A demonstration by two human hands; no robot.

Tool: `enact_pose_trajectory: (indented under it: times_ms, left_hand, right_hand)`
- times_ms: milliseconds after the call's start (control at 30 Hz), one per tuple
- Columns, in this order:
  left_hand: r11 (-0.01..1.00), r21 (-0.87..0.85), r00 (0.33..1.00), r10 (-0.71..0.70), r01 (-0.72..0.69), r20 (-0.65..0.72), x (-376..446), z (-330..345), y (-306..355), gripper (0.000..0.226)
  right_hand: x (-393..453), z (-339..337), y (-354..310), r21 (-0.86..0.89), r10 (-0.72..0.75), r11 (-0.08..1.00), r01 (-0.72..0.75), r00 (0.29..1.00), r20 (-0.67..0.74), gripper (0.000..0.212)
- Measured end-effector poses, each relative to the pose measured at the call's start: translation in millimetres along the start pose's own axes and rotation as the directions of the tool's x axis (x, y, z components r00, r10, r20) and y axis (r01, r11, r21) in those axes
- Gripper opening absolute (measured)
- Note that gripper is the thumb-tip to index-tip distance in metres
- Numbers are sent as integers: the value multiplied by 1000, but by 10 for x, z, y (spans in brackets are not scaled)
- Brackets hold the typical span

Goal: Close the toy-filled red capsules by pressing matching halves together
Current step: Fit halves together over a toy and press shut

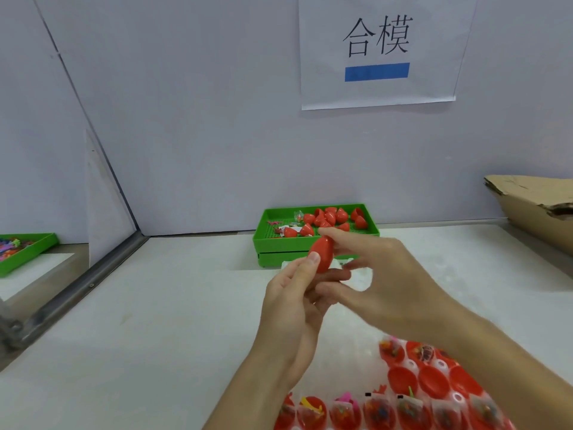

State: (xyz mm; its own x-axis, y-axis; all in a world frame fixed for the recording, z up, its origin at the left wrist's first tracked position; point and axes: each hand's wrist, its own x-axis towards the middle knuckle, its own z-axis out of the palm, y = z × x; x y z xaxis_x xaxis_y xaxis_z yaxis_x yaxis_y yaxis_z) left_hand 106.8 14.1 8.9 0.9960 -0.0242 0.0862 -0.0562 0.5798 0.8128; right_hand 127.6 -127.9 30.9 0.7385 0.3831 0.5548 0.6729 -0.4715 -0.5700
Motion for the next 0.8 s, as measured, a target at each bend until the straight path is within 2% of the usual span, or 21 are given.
enact_pose_trajectory:
  times_ms: [100, 167, 233, 300, 367, 433, 500, 567, 633, 700, 800]
  left_hand:
    - [999, 7, 998, -34, 33, 59, -24, 29, -43, 39]
    - [998, 54, 995, -45, 40, 89, -27, 24, -78, 32]
    - [993, 111, 993, -43, 31, 108, -21, 4, -82, 28]
    - [966, 256, 996, 6, -29, 89, -14, -27, -67, 34]
    - [841, 513, 985, 152, -172, 81, 0, -99, -46, 37]
    - [709, 634, 949, 277, -308, 152, 19, -191, 5, 46]
    - [704, 610, 930, 235, -364, 283, 44, -262, 49, 62]
    - [710, 595, 914, 179, -377, 365, 55, -287, 56, 67]
    - [707, 581, 907, 223, -403, 357, 56, -275, 25, 57]
    - [689, 575, 896, 296, -441, 331, 43, -254, -9, 46]
    - [674, 573, 885, 343, -466, 316, 21, -223, -38, 42]
  right_hand:
    - [-25, 120, 19, 1, -22, 1000, 22, 997, -70, 61]
    - [-13, 94, 40, -14, -30, 999, 29, 993, -113, 48]
    - [8, 39, 49, -77, -121, 991, 112, 986, -117, 26]
    - [20, -21, 59, -82, -168, 984, 160, 981, -100, 15]
    - [29, -62, 77, -53, -152, 988, 148, 985, -81, 21]
    - [26, -80, 98, -16, -93, 996, 93, 995, -45, 31]
    - [19, -90, 105, 103, -27, 994, 26, 1000, 8, 31]
    - [16, -83, 100, 251, 20, 967, -39, 997, 75, 19]
    - [8, -70, 68, 388, 31, 917, -86, 989, 145, 2]
    - [0, -45, 65, 453, 33, 885, -110, 984, 173, 21]
    - [3, -42, 62, 468, 65, 870, -156, 977, 205, 19]
